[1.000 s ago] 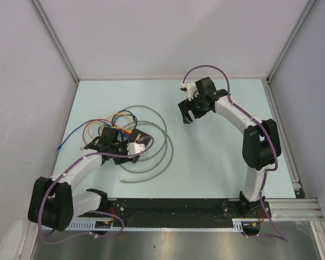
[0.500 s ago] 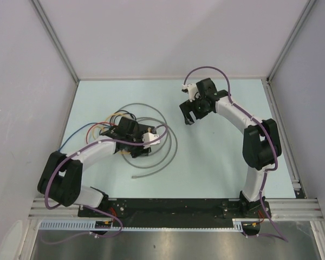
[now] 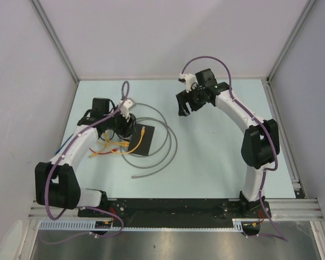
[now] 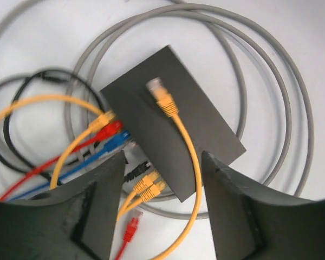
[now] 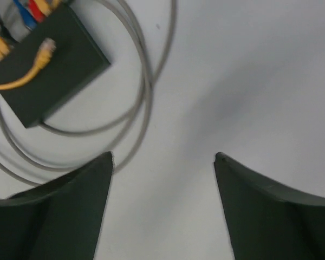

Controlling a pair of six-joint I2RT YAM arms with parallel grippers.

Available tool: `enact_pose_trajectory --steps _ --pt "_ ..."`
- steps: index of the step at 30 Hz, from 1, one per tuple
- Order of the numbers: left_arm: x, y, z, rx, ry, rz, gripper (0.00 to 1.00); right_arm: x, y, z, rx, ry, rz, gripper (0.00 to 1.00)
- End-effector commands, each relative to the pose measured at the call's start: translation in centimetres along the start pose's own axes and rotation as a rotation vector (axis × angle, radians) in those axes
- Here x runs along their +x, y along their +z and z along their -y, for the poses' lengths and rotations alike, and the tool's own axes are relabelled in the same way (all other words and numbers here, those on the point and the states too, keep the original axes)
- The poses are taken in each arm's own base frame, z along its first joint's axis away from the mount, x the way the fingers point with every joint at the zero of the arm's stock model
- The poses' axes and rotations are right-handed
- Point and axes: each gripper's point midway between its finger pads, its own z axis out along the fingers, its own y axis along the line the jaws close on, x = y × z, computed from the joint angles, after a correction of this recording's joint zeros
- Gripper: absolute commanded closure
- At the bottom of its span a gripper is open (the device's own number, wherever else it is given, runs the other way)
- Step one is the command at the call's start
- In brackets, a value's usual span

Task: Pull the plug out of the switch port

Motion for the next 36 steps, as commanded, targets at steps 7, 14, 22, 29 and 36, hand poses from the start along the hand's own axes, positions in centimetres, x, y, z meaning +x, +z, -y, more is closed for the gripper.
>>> enact_pose_trajectory --steps 7,14,22,29,36 --pt "2.4 1.5 -1.3 0.062 -0.492 -0.064 0.60 -4.2 3.1 -6.6 -0.301 -0.009 0.054 0.48" --pt "3.9 3.3 -1.4 0.067 -0.556 -0.074 0.65 -3.2 3.5 -7.1 -0.264 -0.041 0.032 0.46" --pt "5.2 5.0 -2.3 0.025 -0.581 -0.120 0.67 -1.7 3.3 -6.6 -0.229 -0.045 0.003 0.42" --pt "6.8 5.5 -2.2 -0.044 -0.562 -0.177 0.64 -1.0 3.7 -6.2 -0.209 -0.040 -0.015 0.39" --pt "6.5 7.0 0.6 0.042 -0.555 -0.185 0.67 -0.1 3.9 -6.3 -0.216 -0.031 -0.034 0.39"
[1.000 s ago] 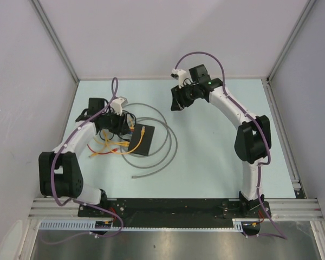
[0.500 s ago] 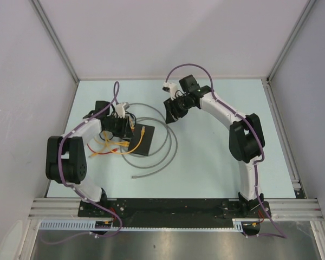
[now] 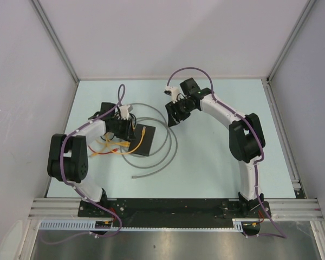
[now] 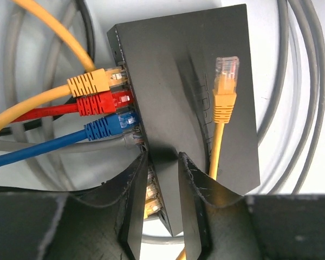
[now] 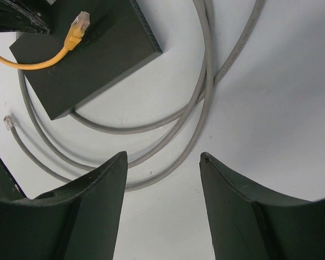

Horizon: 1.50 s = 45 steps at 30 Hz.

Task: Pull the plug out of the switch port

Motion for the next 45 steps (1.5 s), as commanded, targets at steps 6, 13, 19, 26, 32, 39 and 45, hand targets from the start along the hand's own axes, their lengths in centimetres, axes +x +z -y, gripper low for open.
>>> enact_pose_trajectory --steps 6,13,19,26,32,39,45 --pt "0.3 3.4 6.9 0.193 0.161 -0.056 0.67 -1.0 -2.2 -0.5 0.023 -0.037 0.044 0.39" --pt "-0.3 5.3 10.0 0.290 0.230 -0.111 0.67 -0.4 -3.5 1.0 0.029 0.014 0.044 0.39" --pt "-2.3 2.2 10.9 0.323 0.258 -0.113 0.53 0.0 -4.7 2.4 0.095 0.050 0.043 0.39" --pt "-10.7 -2.2 8.2 0.239 0.277 0.075 0.40 0.7 -4.6 0.6 -0.001 0.047 0.034 0.55" --pt "-12.2 0.6 5.6 0.194 0.220 0.042 0.43 1.7 -1.9 -0.7 -0.206 0.061 -0.045 0.61" --pt "-8.6 -0.8 6.8 0.272 0.234 0.053 0.54 3.9 0.9 -1.3 -0.249 0.098 -0.126 0.65" --pt "-3.6 0.5 8.4 0.350 0.183 -0.043 0.60 4.2 2.6 -0.5 -0.222 0.165 -0.133 0.65"
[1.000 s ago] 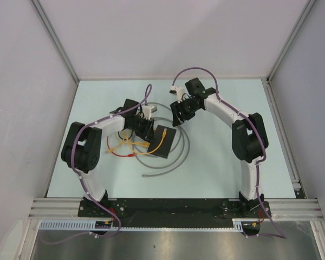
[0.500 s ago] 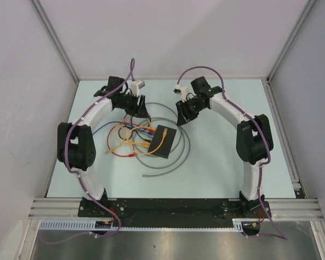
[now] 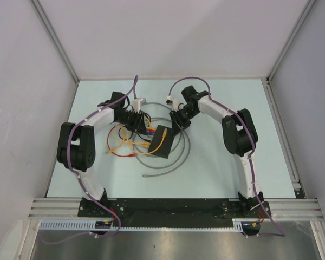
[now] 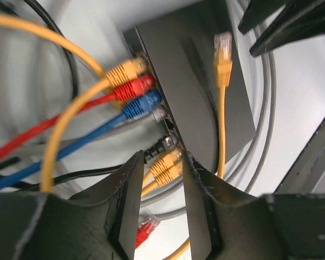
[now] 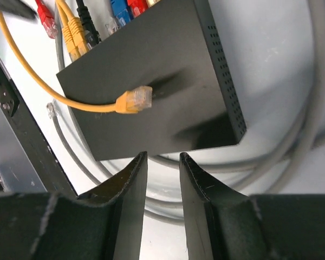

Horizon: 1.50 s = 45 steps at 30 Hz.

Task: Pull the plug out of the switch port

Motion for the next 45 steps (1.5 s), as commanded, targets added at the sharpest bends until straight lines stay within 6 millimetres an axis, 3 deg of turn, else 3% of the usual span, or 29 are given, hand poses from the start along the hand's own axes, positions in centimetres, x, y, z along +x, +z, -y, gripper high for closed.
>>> enact_pose_trajectory --steps 1,5,10,12,14,17,20,24,27,28,33,38,42,45 --pt "0.1 0.7 3.0 0.088 0.062 0.026 0.61 -1.3 0.5 -0.1 0.000 0.032 0.033 0.65" --pt "1.8 2.5 3.6 0.106 0.062 -0.026 0.62 -0.7 1.4 1.7 0.068 0.060 0.006 0.68" --pt "2.9 4.1 4.6 0.129 0.061 -0.055 0.63 -0.2 1.2 3.2 0.142 0.088 -0.007 0.69" --pt "3.1 4.7 5.0 0.137 0.065 -0.062 0.64 -0.1 0.5 3.5 0.173 0.115 0.000 0.66" --pt "3.3 5.2 5.2 0.141 0.058 -0.068 0.64 0.3 0.3 3.7 0.192 0.152 0.003 0.55" --pt "3.5 5.8 5.4 0.143 0.038 -0.075 0.64 0.3 0.6 2.9 0.122 0.183 0.008 0.53" --pt "2.8 5.2 5.4 0.110 0.052 -0.064 0.64 -0.1 1.6 2.7 0.076 0.191 0.010 0.54" --pt "1.2 1.7 5.6 0.025 0.128 0.021 0.67 -1.4 2.0 3.4 0.070 0.198 0.034 0.58" --pt "2.4 0.4 5.6 0.003 0.146 -0.003 0.70 -2.0 2.3 3.6 0.062 0.202 0.048 0.61" --pt "3.7 0.2 5.7 0.003 0.130 -0.049 0.71 -2.3 2.2 3.6 0.062 0.198 0.055 0.61" --pt "5.8 -0.2 5.1 -0.031 0.102 -0.107 0.74 -2.8 2.4 3.7 0.065 0.185 0.066 0.62" --pt "7.9 0.8 3.4 -0.069 0.083 -0.180 0.73 -2.7 2.5 3.7 0.066 0.185 0.064 0.62" --pt "7.6 1.7 2.8 -0.071 0.104 -0.158 0.73 -2.6 2.3 3.9 0.069 0.190 0.064 0.62" --pt "7.4 2.9 3.4 -0.031 0.107 -0.144 0.73 -2.6 2.2 4.0 0.070 0.193 0.065 0.62"
